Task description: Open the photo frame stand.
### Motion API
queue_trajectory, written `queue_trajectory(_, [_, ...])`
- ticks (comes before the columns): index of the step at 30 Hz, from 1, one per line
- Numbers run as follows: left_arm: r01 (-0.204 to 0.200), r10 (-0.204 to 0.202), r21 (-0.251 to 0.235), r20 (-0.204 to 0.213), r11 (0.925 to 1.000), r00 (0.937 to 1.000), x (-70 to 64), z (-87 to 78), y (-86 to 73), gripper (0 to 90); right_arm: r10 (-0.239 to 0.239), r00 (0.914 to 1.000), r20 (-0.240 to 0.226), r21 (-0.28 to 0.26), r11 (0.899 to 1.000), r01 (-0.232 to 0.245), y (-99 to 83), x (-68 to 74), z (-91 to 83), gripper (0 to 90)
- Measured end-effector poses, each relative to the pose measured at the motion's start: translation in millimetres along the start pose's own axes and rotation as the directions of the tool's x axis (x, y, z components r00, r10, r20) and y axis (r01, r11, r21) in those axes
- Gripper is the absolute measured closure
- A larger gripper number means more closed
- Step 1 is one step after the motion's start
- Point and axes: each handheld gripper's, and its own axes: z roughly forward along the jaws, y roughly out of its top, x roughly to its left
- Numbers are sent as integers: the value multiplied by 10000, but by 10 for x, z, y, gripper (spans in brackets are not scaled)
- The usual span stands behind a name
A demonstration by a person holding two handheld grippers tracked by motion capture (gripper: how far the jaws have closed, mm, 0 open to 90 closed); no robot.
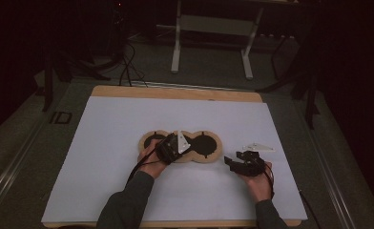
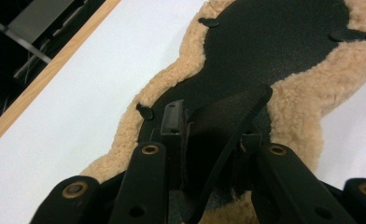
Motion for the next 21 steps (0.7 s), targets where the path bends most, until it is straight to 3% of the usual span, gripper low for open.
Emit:
queue_trajectory(5, [214, -211, -263, 84, 9994, 9997, 22, -39, -31, 734, 237, 9992, -315, -161, 9996, -242, 19, 1, -17, 387])
queue_trajectory(13, [229, -223, -499, 132, 9985, 9997, 8, -60, -76, 731, 799, 9924, -938, -514, 9951, -850, 101, 8, -104, 387])
queue_trajectory(21, [473, -454, -815, 246, 9955, 9987, 41, -103, -108, 730, 796, 9906, -1110, -351, 9959, -839, 225, 65, -94, 379])
